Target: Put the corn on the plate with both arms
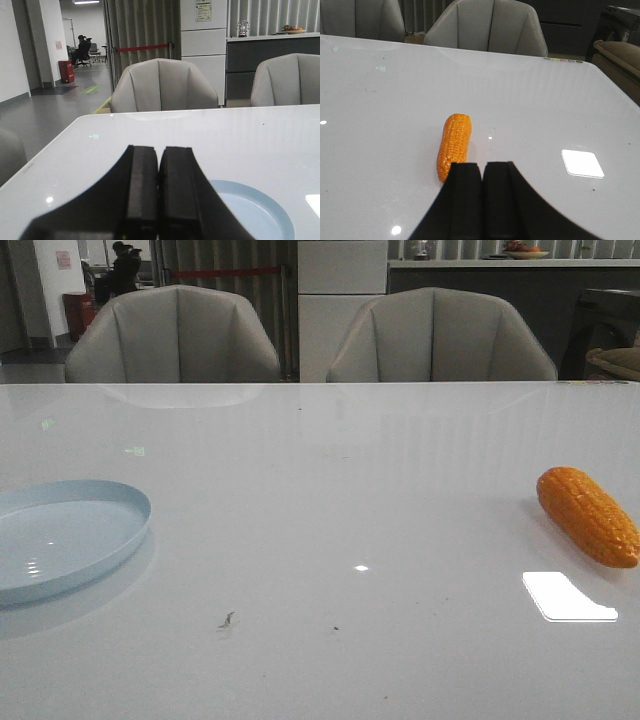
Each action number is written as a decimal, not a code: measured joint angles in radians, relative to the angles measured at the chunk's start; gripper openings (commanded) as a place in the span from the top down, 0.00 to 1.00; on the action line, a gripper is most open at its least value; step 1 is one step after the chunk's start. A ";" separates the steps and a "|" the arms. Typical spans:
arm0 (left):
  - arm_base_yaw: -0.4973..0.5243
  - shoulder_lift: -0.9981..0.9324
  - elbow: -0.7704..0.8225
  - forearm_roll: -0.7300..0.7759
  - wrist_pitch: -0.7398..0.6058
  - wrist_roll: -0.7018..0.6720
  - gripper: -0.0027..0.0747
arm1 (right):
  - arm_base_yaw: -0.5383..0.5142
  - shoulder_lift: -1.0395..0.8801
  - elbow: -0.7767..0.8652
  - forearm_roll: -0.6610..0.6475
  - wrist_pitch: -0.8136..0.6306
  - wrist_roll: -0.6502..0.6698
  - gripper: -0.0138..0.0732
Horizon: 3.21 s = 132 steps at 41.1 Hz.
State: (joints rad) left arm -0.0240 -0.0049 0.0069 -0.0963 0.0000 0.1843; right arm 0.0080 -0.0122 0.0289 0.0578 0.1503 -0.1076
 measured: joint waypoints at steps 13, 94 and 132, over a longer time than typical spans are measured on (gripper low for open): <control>0.000 0.000 0.000 0.000 0.000 0.000 0.84 | 0.000 0.000 0.000 0.000 0.000 0.000 0.81; 0.000 0.832 -0.618 0.106 0.242 0.000 0.84 | 0.000 0.819 -0.665 -0.018 0.099 0.001 0.81; 0.000 0.879 -0.618 0.009 0.321 0.000 0.38 | 0.000 0.919 -0.665 -0.018 0.262 0.001 0.23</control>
State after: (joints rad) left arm -0.0240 0.8740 -0.6108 -0.0872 0.3206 0.1843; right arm 0.0080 0.9072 -0.6361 0.0400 0.4128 -0.1069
